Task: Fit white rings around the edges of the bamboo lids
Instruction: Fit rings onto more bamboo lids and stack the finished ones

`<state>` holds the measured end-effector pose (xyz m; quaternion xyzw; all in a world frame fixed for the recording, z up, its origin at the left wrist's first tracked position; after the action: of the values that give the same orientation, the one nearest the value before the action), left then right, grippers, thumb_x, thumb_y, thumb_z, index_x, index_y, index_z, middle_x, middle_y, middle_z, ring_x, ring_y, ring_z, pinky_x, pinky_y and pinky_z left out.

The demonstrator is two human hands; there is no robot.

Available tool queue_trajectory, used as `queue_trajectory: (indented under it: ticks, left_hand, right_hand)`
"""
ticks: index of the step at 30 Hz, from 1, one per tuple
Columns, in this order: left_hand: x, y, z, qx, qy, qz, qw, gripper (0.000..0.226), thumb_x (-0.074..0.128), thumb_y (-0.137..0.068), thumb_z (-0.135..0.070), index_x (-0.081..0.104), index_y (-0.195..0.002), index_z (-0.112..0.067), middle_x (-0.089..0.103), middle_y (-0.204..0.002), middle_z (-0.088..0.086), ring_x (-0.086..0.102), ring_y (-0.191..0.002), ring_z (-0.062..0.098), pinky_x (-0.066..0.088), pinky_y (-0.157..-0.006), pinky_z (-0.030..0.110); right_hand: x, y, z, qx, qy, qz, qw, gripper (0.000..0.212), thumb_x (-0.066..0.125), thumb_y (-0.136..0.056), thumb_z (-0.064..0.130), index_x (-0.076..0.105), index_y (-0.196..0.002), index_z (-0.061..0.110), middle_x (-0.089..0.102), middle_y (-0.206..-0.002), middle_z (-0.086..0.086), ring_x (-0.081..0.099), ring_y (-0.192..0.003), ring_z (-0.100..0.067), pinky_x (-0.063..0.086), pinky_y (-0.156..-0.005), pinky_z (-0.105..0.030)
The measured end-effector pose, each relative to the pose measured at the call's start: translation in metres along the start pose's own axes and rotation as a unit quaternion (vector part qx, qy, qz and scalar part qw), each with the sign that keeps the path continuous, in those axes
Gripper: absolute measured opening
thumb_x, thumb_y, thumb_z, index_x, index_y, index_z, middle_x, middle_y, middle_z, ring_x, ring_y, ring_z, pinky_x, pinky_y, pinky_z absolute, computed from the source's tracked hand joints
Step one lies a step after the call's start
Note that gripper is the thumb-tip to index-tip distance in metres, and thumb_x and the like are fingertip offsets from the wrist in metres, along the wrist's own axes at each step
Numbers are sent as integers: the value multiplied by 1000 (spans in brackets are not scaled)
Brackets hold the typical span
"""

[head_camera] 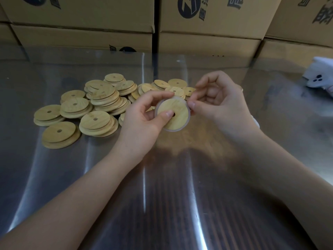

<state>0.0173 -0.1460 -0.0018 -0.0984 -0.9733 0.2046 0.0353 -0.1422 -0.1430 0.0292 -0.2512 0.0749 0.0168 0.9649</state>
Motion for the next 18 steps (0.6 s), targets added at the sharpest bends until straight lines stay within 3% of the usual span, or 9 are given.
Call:
queue_trajectory:
  ticks: [10,13,16,18]
  left_hand:
    - [-4,-1,15,-70,57,-17,996,30,64,-88,5,69,-103,-20,70,-104,0,70,-94,14,59,-84,41]
    - [-6,-2,19,-82,69,-30,994,31,65,-88,2,68,-107,-23,72,-102,-1,70,-92,15,59,-82,45]
    - [-8,-2,23,-95,95,-37,990,37,67,-86,0,65,-115,-23,74,-99,1,71,-92,17,60,-79,40]
    - [-8,-2,26,-106,109,-40,988,37,67,-87,-3,62,-118,-21,75,-99,2,72,-95,19,60,-78,36]
  right_hand:
    - [0,0,-6,36,-13,11,999,30,65,-84,-11,50,-96,13,65,-77,-8,63,-70,-20,58,-69,-35]
    - [0,1,-18,99,-22,-6,995,17,67,-88,3,58,-99,13,62,-88,-11,65,-73,-19,59,-64,-36]
    - [11,7,-37,201,0,68,977,20,71,-86,23,68,-102,12,68,-88,-9,66,-73,-21,60,-64,-39]
    - [18,11,-43,231,-7,105,967,17,73,-83,25,73,-96,14,70,-81,-5,64,-69,-20,58,-60,-34]
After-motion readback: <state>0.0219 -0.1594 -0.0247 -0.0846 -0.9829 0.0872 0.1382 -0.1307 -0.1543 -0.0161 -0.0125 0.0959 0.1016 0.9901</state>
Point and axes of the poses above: each hand's wrist, its own y-axis away from the middle knuckle, its own x-axis out of the palm, z = x × y, the point moved 8 cm from there along -y, towards the middle knuckle
